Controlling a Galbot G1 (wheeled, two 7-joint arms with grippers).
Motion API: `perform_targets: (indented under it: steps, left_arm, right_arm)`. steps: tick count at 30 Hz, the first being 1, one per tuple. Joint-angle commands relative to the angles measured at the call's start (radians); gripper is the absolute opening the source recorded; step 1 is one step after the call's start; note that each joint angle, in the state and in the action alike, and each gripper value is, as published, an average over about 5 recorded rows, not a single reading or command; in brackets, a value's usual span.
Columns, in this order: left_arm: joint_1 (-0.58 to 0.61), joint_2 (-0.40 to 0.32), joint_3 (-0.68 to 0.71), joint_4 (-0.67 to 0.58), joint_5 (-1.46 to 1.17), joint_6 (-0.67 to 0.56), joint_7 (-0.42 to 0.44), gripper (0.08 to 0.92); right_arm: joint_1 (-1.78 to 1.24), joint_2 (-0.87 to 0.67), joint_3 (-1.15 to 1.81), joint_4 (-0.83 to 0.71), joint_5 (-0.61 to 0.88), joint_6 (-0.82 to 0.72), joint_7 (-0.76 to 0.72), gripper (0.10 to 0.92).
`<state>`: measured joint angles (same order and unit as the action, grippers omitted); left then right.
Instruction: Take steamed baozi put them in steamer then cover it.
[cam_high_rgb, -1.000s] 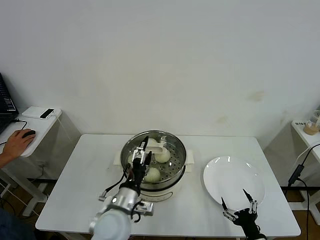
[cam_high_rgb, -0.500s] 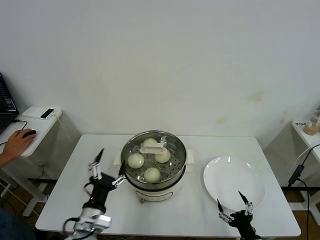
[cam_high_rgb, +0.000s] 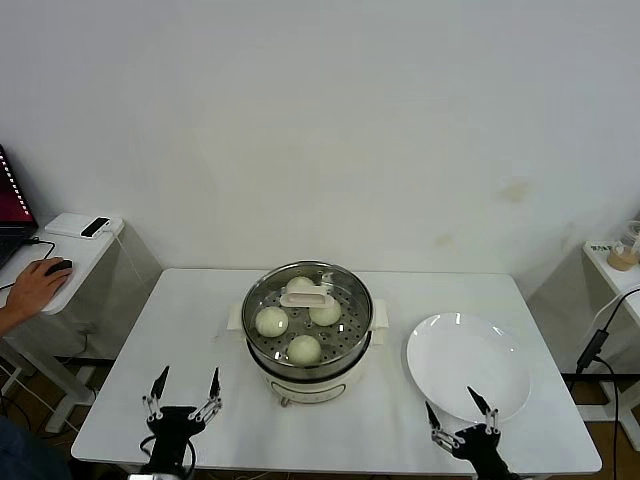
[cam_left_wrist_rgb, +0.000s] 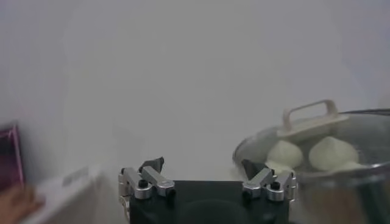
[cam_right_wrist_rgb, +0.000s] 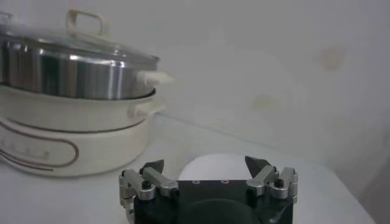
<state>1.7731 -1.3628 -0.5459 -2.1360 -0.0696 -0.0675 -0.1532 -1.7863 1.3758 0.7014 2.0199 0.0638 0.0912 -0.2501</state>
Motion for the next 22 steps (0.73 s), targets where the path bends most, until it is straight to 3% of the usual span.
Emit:
perform_targets:
  steps: [1, 22]
  left_arm:
    - [0.093, -0.028, -0.032, 0.023, -0.127, -0.063, 0.002, 0.823]
    - [0.092, -0.020, -0.017, 0.028, -0.063, -0.037, 0.026, 0.823]
  right_arm:
    - [-0.027, -0.057, -0.027, 0.025, 0.085, -0.033, 0.001, 0.823]
    - [-0.038, -0.075, -0.053, 0.046, 0.092, -0.055, 0.002, 0.823]
